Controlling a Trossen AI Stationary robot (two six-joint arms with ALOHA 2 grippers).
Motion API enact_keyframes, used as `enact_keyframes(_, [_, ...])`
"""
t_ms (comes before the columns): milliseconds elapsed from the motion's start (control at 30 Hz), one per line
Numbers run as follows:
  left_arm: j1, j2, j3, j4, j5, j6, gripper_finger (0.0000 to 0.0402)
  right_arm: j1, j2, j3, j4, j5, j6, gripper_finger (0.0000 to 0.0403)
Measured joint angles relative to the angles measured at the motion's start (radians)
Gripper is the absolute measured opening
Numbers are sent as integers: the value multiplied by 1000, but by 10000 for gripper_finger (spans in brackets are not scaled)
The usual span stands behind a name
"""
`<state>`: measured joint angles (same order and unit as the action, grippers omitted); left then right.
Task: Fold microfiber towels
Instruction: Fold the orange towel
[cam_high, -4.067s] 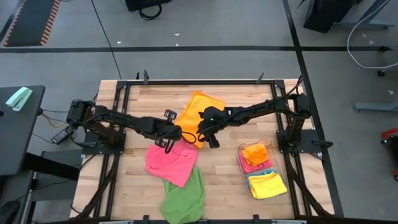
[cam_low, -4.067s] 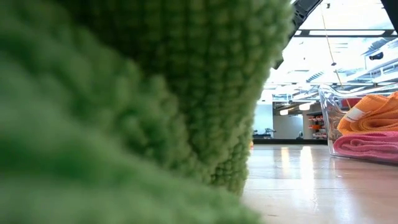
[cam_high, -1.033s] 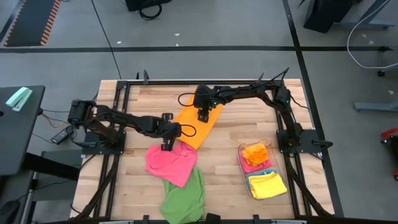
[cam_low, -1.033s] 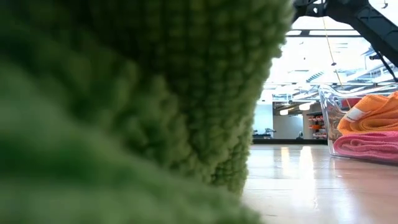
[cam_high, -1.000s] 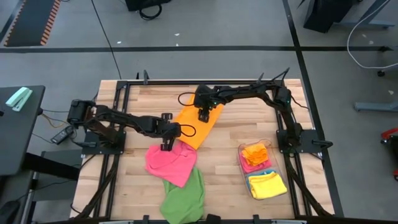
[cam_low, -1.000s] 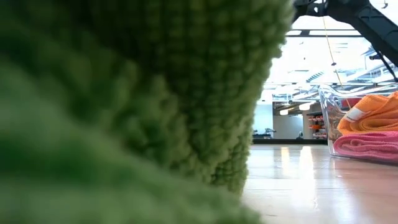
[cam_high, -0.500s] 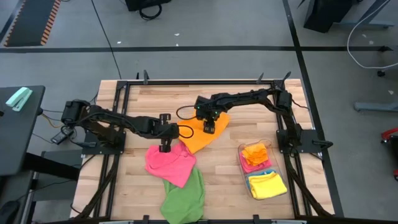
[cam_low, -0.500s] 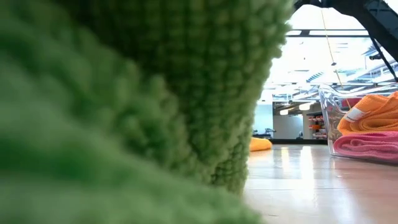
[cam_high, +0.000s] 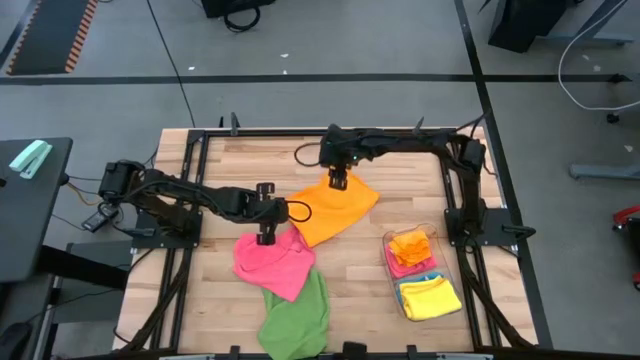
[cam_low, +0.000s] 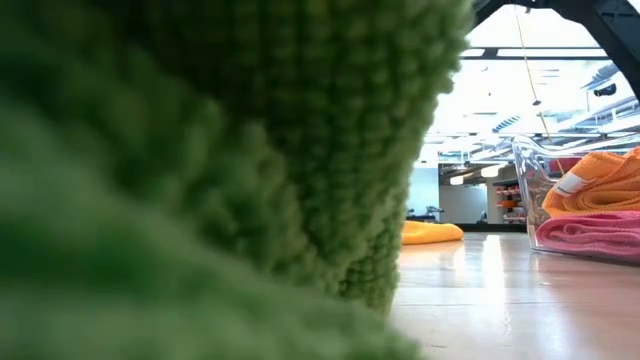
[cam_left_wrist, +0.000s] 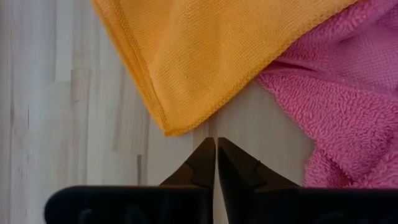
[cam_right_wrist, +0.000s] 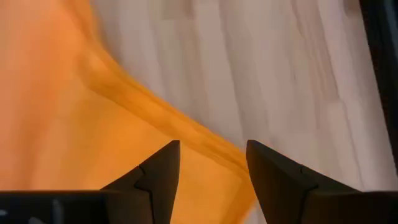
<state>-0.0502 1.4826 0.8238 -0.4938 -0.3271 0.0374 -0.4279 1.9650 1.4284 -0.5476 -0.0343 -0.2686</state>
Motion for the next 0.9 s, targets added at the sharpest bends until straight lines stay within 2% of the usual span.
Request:
enact_keyframes(233, [0, 0, 0, -3, 0, 2, 19, -69, 13, -86, 68, 10, 45, 171])
enact_keyframes(600, [0, 0, 0, 16, 0, 9, 26, -65, 9, -177, 89, 257, 141, 147])
enact_keyframes(767, [1, 0, 0, 20, 0, 9, 17, -72, 8, -171, -5, 377, 226, 146])
enact_keyframes(900, [1, 0, 0, 20, 0, 9, 14, -76, 5, -150, -79, 382, 233, 146])
